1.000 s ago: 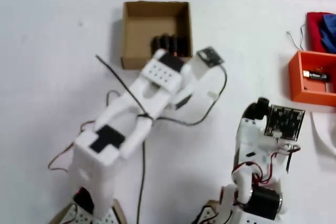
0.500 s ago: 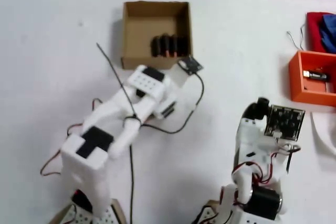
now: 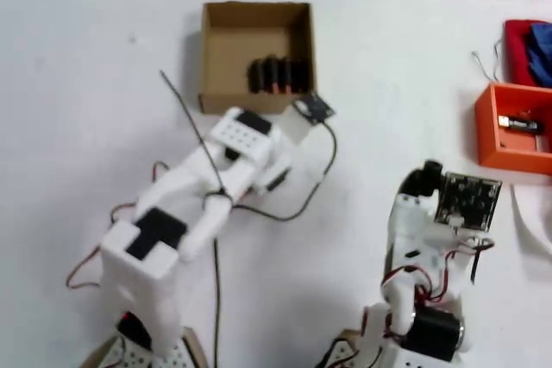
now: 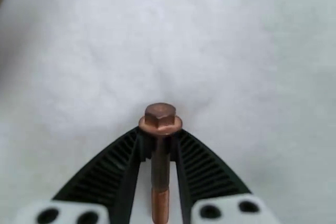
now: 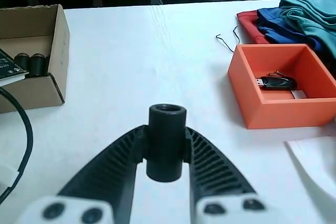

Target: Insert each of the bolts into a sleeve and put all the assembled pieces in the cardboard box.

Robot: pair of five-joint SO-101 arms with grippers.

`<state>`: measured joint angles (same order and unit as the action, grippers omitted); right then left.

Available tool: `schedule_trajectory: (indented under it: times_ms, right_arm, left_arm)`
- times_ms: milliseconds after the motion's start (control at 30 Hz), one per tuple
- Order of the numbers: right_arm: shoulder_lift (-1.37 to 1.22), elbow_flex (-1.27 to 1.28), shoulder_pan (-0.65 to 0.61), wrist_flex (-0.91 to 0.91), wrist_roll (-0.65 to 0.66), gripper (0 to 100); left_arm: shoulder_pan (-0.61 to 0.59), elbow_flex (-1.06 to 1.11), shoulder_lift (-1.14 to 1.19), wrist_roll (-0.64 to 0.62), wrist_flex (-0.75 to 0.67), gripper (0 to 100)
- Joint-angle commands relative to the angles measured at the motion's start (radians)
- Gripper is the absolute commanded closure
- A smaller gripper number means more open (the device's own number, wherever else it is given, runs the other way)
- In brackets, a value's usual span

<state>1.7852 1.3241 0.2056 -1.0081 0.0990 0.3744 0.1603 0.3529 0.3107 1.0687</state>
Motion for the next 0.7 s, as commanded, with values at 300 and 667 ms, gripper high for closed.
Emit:
schedule_trajectory:
  times_ms: [300,667]
  right_arm:
    - [0.015,-0.031,0.015,-0.022,0.002,97.6]
    - [0.015,-0.041,0.005,-0.045,-0.002,97.6]
  left_arm:
    - [-0.012,-0.177,-0.146,0.002,0.25,98]
    - [-0.025,0.176,-0.855,-0.052,0.196,97]
